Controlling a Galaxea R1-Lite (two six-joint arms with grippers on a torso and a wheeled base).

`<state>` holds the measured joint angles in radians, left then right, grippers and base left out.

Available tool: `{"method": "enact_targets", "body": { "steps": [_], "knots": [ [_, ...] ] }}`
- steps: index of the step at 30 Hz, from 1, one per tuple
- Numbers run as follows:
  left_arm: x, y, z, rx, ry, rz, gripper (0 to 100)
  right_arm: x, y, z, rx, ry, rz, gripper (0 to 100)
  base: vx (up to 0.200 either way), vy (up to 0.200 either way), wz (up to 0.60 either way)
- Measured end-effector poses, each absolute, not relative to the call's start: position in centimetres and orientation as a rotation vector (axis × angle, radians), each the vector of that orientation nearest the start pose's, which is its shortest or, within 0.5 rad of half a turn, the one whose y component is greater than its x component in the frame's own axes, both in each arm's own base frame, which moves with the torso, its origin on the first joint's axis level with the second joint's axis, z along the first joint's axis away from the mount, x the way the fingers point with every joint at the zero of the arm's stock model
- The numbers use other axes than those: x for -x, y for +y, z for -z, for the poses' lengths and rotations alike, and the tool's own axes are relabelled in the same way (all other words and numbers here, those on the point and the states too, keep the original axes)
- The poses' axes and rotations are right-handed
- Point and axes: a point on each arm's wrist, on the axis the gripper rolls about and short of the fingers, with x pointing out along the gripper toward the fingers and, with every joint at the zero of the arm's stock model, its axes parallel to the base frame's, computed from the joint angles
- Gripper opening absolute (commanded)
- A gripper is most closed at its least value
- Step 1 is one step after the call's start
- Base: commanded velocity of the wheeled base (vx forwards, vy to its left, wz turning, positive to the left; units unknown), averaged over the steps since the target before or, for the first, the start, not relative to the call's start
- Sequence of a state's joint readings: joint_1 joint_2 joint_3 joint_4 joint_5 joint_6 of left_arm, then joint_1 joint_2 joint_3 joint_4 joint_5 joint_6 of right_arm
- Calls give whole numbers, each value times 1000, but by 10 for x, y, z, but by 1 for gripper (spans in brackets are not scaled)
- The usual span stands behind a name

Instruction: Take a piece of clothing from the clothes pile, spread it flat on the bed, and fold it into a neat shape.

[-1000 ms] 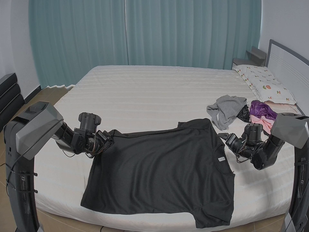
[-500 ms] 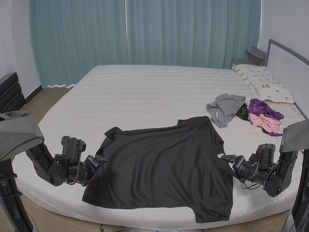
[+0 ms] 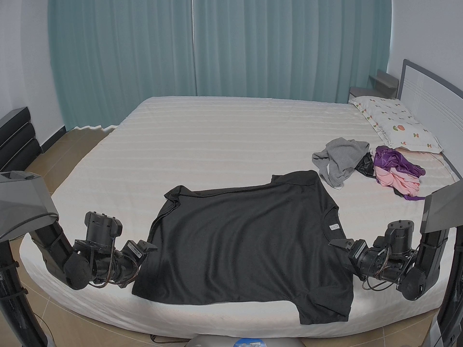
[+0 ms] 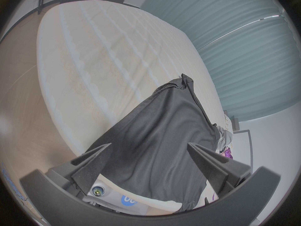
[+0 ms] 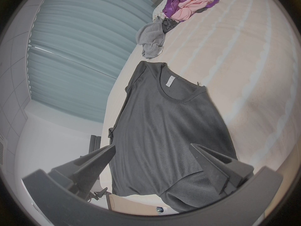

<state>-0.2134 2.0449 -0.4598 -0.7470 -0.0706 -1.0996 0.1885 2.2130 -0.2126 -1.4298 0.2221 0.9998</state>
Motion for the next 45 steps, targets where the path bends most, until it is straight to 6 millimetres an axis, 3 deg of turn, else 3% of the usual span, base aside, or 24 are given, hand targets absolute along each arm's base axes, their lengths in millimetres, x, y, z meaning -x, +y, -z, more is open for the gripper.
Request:
{"method": "enact_targets", "body": {
  "steps": [6,18,30,45],
  "knots": [
    [-271,-62,-15,965,895,-215,100,-255,55,5,-963,729,-82,100,0,-200,0],
    [-268,-64,-14,957,905,-211,100,-253,59,5,-948,736,-93,100,0,0,0],
    [-268,-64,-14,956,904,-212,100,-251,60,6,-940,742,-96,100,-200,0,0],
    [-263,-61,-5,834,893,-274,100,-249,60,7,-926,750,-98,100,0,0,0]
  ]
}}
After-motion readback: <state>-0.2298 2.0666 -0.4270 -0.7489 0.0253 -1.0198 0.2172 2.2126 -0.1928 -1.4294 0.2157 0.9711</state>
